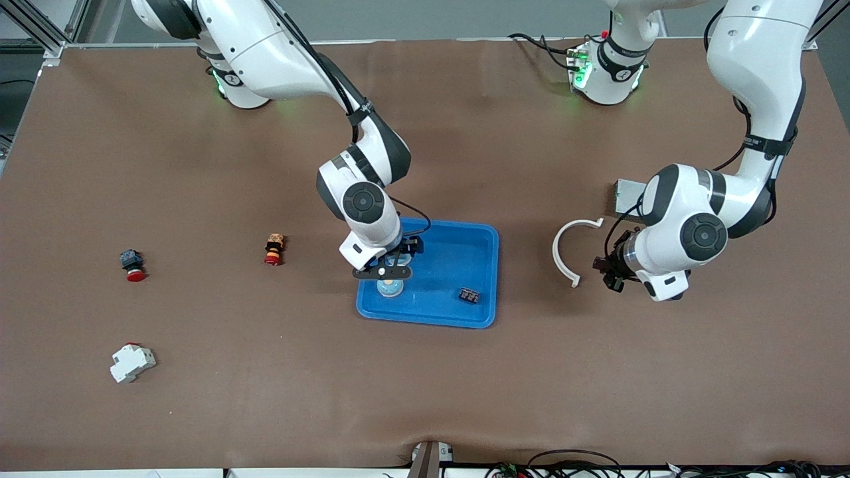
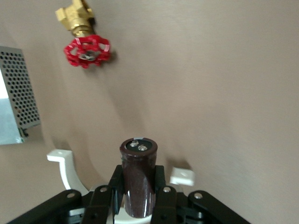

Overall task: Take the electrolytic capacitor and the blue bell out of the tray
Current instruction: 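Carry the capacitor beside the white pipe and release it with the left gripper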

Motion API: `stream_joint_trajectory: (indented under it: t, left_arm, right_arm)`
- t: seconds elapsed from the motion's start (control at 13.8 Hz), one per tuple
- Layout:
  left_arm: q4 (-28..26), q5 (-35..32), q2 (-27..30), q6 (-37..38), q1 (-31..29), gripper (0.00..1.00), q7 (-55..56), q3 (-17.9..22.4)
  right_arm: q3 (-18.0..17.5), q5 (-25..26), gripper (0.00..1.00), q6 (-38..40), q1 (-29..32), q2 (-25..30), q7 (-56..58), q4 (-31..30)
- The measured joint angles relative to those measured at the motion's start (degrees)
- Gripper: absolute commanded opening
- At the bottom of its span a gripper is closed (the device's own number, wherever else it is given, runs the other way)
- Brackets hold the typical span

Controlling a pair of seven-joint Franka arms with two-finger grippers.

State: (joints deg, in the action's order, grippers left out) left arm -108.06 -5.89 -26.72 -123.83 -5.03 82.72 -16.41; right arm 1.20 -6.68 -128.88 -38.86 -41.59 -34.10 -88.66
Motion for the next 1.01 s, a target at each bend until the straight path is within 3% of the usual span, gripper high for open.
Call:
stream_joint_trajectory:
  t: [0.43,0.87,0.94,1.01]
  left_arm:
    - [-4.9,-1.8,-1.7,-0.9,-0.7,0.00,-0.4,0.0]
    - [-4.7,-1.9,-3.9,-3.4,-2.0,0.90,-0.7,0.0]
    - [-4.5,-1.9,-3.9,-3.4,-2.2,1.00,-0.7,0.0]
    - [-4.3,-1.9,-3.8,-3.4,-2.2,1.00,-0.7,0.0]
  right_arm:
    - [-0.4,0.0,1.00,0.0,-0.2,-1.1,0.4,-0.6]
    - [-0.6,0.0,1.00,-1.8,-0.7,-2.2,0.4,-0.6]
    - [-0.6,0.0,1.00,-1.9,-0.7,-2.3,0.4,-0.6]
    - [-0.6,0.0,1.00,-1.9,-0.7,-2.4,0.4,-0.6]
